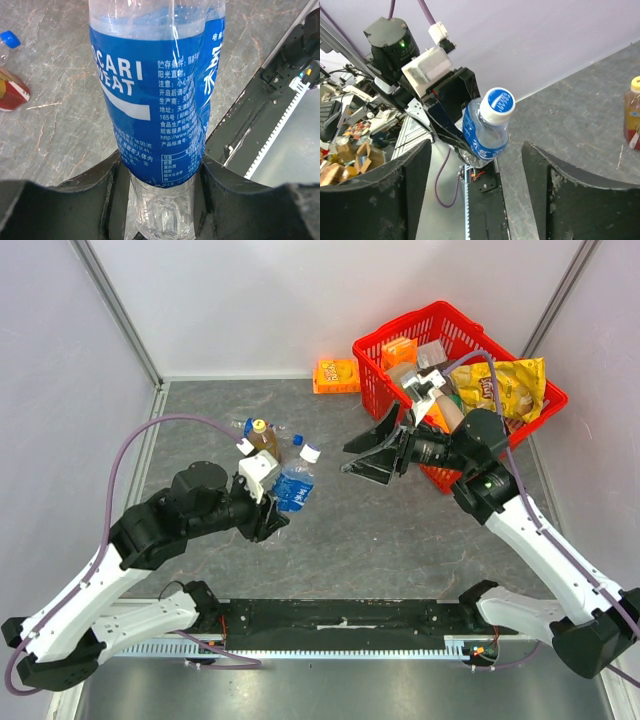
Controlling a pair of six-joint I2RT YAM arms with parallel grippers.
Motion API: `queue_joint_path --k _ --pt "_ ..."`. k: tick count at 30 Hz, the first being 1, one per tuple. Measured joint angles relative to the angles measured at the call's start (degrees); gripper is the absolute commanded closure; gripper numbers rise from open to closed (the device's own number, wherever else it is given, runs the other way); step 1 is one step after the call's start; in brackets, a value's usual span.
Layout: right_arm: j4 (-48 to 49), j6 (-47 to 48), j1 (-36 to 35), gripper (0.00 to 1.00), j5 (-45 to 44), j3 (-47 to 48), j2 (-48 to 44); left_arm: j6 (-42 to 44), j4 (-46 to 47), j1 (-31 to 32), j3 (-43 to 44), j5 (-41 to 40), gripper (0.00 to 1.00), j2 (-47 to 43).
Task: Unscrew the bottle caps
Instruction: Unscrew the bottle cap from the plastic bottle.
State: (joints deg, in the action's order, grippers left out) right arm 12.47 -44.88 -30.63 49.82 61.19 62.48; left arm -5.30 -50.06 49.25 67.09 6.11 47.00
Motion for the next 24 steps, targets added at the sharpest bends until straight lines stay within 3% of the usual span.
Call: queue_joint_path --k 5,11,15,21,24 --pt "-2.23 -0.33 0.0 0.04 -3.56 1.99 0.74 -0.07 -0.83 0.02 -1.22 -1.53 0.76 -0.04" --pt "-7.52 -1.05 -0.79 0.03 -8.72 3.98 6.38 -0.04 -0.87 0.02 -2.23 -1.84 0.76 1.55" --pt "-9.55 -2.08 -2.4 0.08 -11.34 5.68 9.57 -0.04 -0.85 0.02 -2.27 -2.62 0.76 2.05" --pt "-9.66 -3.91 -5.79 0.25 -13.31 7.17 12.31 -0.02 -0.85 0.02 -2.32 -3.06 0.76 2.91" --pt "-9.73 -4.57 -6.64 0.28 -13.94 7.17 12.55 -0.02 -0.83 0.0 -2.58 -3.08 0.76 3.32"
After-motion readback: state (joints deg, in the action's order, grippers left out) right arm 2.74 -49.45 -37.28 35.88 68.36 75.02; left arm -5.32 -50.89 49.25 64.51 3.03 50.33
